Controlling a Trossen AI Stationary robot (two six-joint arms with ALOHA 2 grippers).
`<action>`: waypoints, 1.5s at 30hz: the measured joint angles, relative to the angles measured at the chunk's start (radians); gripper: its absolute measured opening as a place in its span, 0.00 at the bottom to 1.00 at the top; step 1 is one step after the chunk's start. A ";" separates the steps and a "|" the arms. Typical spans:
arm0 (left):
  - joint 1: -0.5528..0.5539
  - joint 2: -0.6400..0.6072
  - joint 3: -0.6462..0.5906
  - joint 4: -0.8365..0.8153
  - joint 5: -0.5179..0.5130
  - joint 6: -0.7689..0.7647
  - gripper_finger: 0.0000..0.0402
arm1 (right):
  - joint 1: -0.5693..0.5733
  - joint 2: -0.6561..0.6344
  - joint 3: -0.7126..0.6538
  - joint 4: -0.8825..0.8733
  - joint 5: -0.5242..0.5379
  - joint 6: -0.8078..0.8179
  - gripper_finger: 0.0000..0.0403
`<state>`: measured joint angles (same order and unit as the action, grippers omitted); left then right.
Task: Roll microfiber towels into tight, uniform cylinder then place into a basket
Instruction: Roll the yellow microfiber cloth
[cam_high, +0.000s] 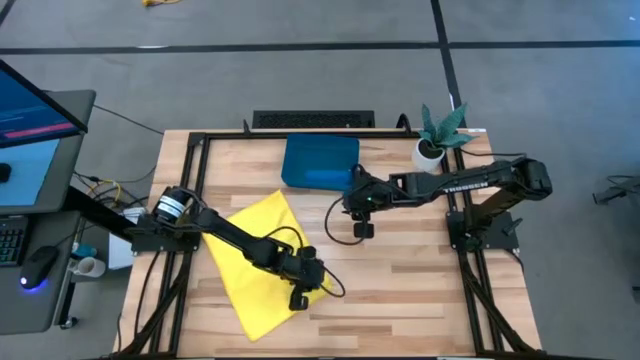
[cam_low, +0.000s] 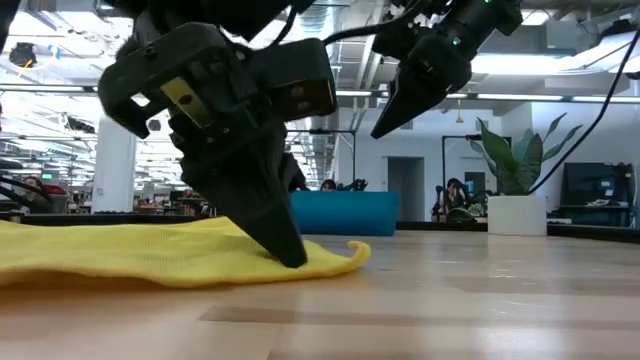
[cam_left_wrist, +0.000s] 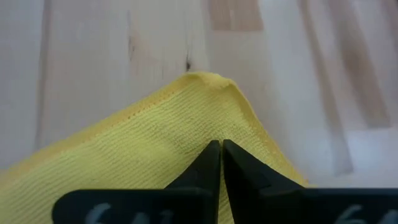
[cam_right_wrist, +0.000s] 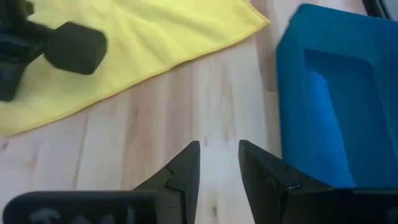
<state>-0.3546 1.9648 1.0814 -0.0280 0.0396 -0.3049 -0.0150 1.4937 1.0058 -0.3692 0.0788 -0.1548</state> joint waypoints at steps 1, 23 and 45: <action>-0.007 0.000 0.020 -0.046 -0.025 0.010 0.02 | 0.010 0.000 0.000 0.001 0.000 0.000 0.33; -0.324 -0.008 0.384 -0.776 -0.482 -0.293 0.01 | 0.335 0.000 0.000 0.107 0.000 -0.010 0.33; -0.443 -0.008 0.386 -0.775 -0.288 -0.643 0.46 | 0.390 0.000 0.000 0.203 -0.003 -0.046 0.57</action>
<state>-0.7979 1.9565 1.4677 -0.8032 -0.2482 -0.9479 0.3752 1.4937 1.0058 -0.1665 0.0757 -0.2004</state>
